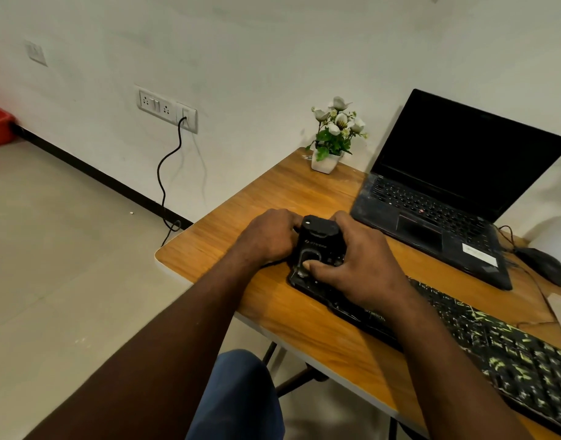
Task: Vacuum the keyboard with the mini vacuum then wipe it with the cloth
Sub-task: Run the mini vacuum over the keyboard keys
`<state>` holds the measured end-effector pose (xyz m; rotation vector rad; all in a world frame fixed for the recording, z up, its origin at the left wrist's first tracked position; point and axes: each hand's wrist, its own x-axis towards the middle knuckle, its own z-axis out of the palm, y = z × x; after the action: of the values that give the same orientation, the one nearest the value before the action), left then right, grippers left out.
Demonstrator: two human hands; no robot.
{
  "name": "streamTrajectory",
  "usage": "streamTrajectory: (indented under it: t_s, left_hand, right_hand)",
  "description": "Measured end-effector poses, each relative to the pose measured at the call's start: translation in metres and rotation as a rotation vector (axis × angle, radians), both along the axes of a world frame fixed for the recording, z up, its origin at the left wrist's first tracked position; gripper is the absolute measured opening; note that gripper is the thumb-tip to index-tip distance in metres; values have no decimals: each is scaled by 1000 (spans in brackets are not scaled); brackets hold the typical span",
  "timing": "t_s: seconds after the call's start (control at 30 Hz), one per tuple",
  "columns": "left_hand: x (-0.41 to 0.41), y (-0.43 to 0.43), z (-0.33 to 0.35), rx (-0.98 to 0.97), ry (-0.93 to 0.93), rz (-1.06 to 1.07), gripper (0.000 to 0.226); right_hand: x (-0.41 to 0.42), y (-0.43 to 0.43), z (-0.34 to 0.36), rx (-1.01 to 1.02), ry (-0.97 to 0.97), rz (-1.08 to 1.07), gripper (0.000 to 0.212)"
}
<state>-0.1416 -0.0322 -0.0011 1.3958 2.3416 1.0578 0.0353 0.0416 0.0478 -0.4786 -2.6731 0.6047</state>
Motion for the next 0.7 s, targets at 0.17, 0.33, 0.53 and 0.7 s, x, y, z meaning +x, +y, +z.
streamTrajectory:
  t_s: [0.17, 0.33, 0.53, 0.7]
  left_hand:
    - [3, -1, 1, 23, -47, -8, 35]
    - [1, 1, -3, 36, -54, -21, 28]
    - [-2, 1, -4, 31, -73, -29, 26]
    - [-5, 5, -11, 43, -58, -38, 23]
  right_hand:
    - [8, 0, 2, -45, 71, 10, 44]
    - [6, 0, -2, 41, 64, -91, 48]
    - [13, -4, 0, -69, 43, 20, 47]
    - [38, 15, 17, -73, -109, -55, 45]
